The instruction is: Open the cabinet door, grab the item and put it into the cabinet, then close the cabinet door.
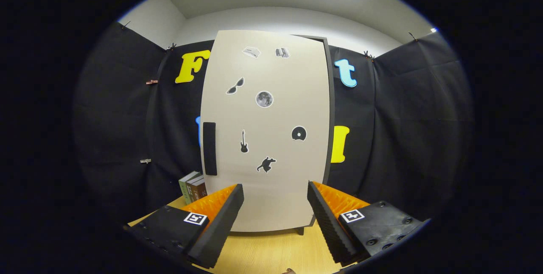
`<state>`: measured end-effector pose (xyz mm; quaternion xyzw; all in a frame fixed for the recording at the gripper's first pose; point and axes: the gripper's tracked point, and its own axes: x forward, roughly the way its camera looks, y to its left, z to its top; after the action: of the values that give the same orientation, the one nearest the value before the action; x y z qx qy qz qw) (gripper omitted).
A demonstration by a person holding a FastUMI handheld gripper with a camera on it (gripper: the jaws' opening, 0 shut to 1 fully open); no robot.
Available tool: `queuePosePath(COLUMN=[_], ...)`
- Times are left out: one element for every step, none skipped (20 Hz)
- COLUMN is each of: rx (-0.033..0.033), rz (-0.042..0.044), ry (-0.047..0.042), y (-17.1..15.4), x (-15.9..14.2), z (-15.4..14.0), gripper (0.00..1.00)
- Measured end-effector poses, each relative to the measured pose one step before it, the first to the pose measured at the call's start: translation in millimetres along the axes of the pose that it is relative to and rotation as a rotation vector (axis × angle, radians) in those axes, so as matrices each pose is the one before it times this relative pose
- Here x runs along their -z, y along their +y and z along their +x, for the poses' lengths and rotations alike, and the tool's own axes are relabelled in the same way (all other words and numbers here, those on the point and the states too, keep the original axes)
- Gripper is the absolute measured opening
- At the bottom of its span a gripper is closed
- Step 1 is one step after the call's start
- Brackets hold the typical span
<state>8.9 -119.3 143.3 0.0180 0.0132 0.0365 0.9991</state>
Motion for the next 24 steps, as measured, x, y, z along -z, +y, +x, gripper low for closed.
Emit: queuePosePath(rx=[0.00172,0.00241,0.00099,-0.00183,-0.00122,-0.00024,0.00027,0.00073,0.00115,-0.00213,-0.00164,-0.00101,0.00078,0.00062,-0.00099,-0.00129,-0.00069,-0.0007,0.00136,0.00075,-0.00228,-0.00046,0.00044,0.00188], rz=[0.00317,0.00252,0.00518,0.00794,0.00674,0.00344,0.00041,-0.00223,-0.00135,0.00234,0.00506,0.00245,-0.0013,-0.00202,0.0001,0.00264,0.00202,0.0005,-0.00081,-0.00083,-0.00018,0.0015,0.00017,-0.00116], ry=[0.00153,-0.00081,0.00014,0.00196,-0.00046,0.00038,0.00194,0.00017,0.00129,-0.00039,-0.00001,-0.00022,-0.00003,0.00065,0.00435,0.00206,0.00223,0.00035,0.00082,0.00418,0.00214,0.00129,0.00105,0.00081], y=[-0.28,-1.43,-0.57,-0.48,0.34,-0.82,-0.49,-0.49,-0.57,0.03,-0.2,-0.62,-0.9,-0.39,0.27,-0.1,1.38,0.27,-0.35,-0.97,0.71,0.37,0.49,-0.45], x=[-0.15,-0.73,0.42,-0.4,-0.9,-0.03,0.96,0.43,0.05,-0.39,-0.73,-0.94,-0.29,0.39,1.24,0.61,0.67,0.04,-0.09,0.53,0.05,0.07,0.24,-0.46], z=[2.92,1.1,2.02,0.48,2.24,0.97,0.56,0.14,0.84,0.37,1.44,0.83,1.05,-0.14,1.16,-0.24,0.97,0.16,0.59,0.43,0.69,-0.29,0.49,0.23], gripper=[0.98,0.98,0.98,0.98,0.98,0.98,0.98,0.98,0.98,0.98,0.98,0.98,0.98,0.98,0.98,0.98,0.98,0.98,0.98,0.98,0.98,0.98,0.98,0.98])
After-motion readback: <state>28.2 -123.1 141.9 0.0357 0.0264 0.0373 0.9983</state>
